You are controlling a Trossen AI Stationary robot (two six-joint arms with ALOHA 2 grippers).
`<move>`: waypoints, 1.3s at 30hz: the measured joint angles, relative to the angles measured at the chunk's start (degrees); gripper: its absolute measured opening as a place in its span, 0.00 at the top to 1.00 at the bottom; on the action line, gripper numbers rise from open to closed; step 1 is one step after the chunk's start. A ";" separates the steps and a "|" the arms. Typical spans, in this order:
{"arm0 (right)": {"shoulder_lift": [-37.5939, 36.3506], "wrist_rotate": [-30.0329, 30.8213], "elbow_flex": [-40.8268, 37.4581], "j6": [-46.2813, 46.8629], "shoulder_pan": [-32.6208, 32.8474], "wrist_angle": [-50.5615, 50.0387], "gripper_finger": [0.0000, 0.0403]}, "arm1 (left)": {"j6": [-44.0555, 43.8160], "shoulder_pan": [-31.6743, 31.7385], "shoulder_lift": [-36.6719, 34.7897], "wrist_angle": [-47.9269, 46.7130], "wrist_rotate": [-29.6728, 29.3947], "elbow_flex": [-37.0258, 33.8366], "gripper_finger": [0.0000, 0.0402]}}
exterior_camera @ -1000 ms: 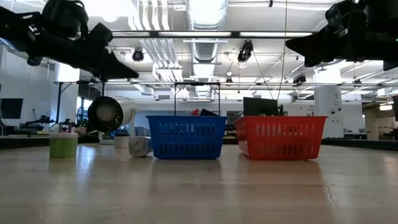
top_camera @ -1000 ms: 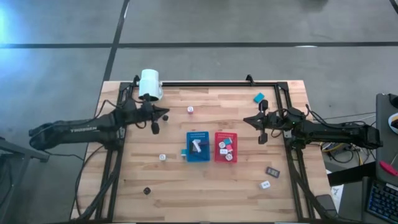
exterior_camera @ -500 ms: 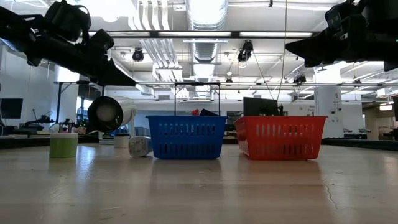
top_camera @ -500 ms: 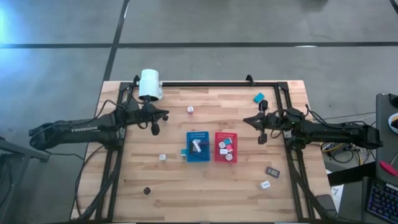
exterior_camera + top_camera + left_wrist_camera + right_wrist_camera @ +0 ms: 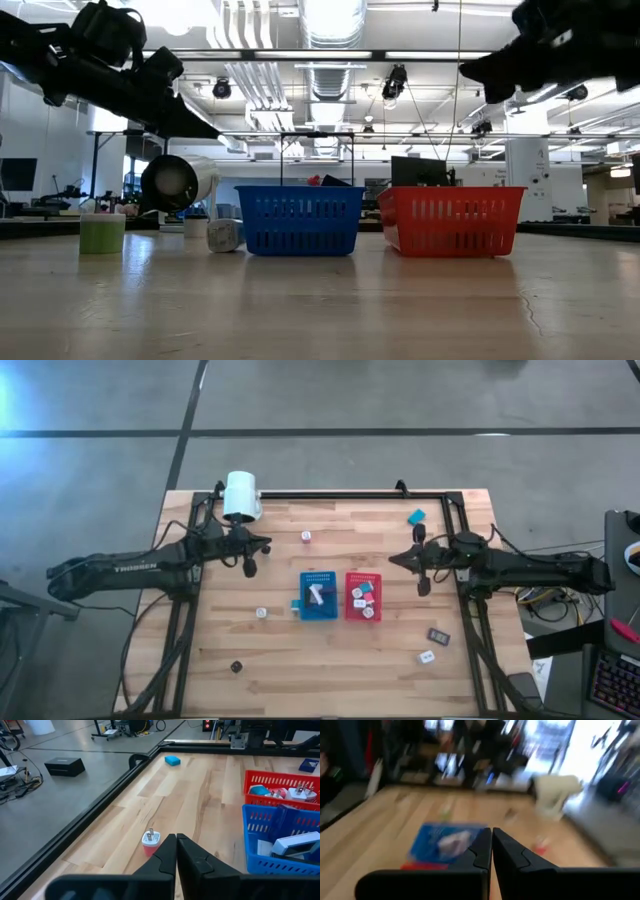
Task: Sort adapters and digital timers
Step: Put the bottom right white charger adaptor into the red bin
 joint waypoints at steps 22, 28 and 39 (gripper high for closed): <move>30.55 9.24 43.23 38.76 44.76 -73.26 0.98 | 2.36 -0.04 -0.13 3.73 0.35 0.00 0.97; 42.66 0.26 44.86 43.92 46.63 -71.93 0.92 | 4.79 -0.04 -0.13 4.11 0.48 0.23 0.98; 56.27 -2.89 50.20 41.42 47.37 -73.71 0.60 | 4.74 -0.07 -0.13 4.17 2.43 1.46 0.98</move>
